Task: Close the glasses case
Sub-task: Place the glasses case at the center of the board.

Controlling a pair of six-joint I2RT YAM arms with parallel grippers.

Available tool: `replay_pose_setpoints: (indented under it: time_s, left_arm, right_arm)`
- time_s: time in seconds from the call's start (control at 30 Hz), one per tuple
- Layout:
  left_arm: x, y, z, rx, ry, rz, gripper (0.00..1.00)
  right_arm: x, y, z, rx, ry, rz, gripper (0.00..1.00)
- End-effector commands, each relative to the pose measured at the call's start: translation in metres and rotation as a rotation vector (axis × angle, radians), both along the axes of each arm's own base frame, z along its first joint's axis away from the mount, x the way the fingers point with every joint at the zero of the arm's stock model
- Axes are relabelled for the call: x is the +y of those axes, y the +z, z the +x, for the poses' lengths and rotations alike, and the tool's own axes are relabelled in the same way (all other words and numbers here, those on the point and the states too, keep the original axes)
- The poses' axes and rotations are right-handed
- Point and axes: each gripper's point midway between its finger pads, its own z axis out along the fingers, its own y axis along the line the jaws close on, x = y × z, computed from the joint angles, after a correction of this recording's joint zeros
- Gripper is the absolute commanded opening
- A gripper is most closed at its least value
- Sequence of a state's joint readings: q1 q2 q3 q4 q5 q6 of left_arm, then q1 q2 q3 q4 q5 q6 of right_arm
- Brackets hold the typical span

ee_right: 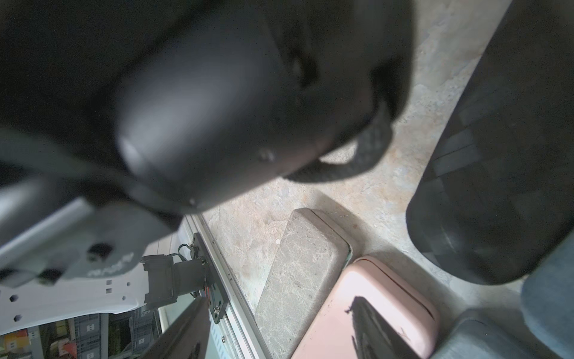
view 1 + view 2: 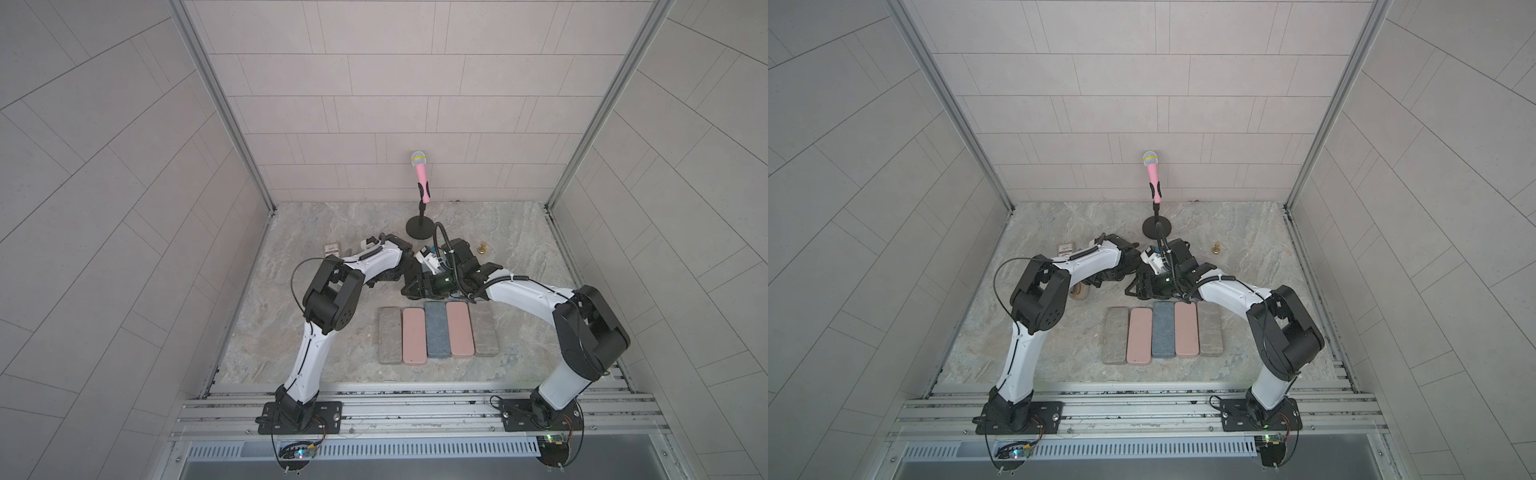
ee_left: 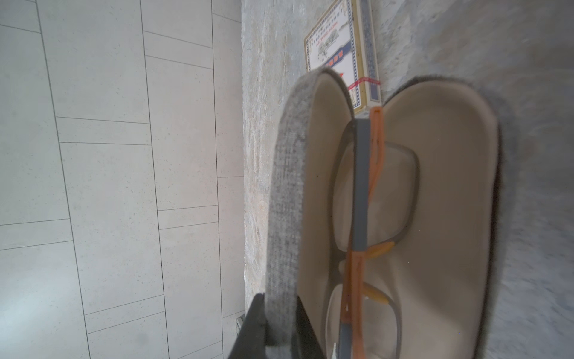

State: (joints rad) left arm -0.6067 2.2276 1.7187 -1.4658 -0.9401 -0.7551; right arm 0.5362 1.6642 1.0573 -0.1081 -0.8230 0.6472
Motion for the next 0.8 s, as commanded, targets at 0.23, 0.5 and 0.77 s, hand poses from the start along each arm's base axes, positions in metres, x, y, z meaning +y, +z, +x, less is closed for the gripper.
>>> replay_pose_setpoints:
  time_s: [0.23, 0.5, 0.77]
  left_arm:
    - [0.003, -0.025, 0.004, -0.007, -0.009, -0.034, 0.0]
    - [0.008, -0.005, -0.002, -0.028, 0.054, -0.075, 0.0]
    - [0.003, -0.009, -0.003, -0.016, 0.054, -0.072, 0.0]
  right_arm:
    - [-0.003, 0.006, -0.003, -0.032, 0.013, -0.001, 0.74]
    - [-0.005, 0.008, -0.005, -0.037, 0.008, -0.004, 0.74]
    - [-0.006, 0.01, -0.007, -0.04, 0.008, -0.004, 0.74]
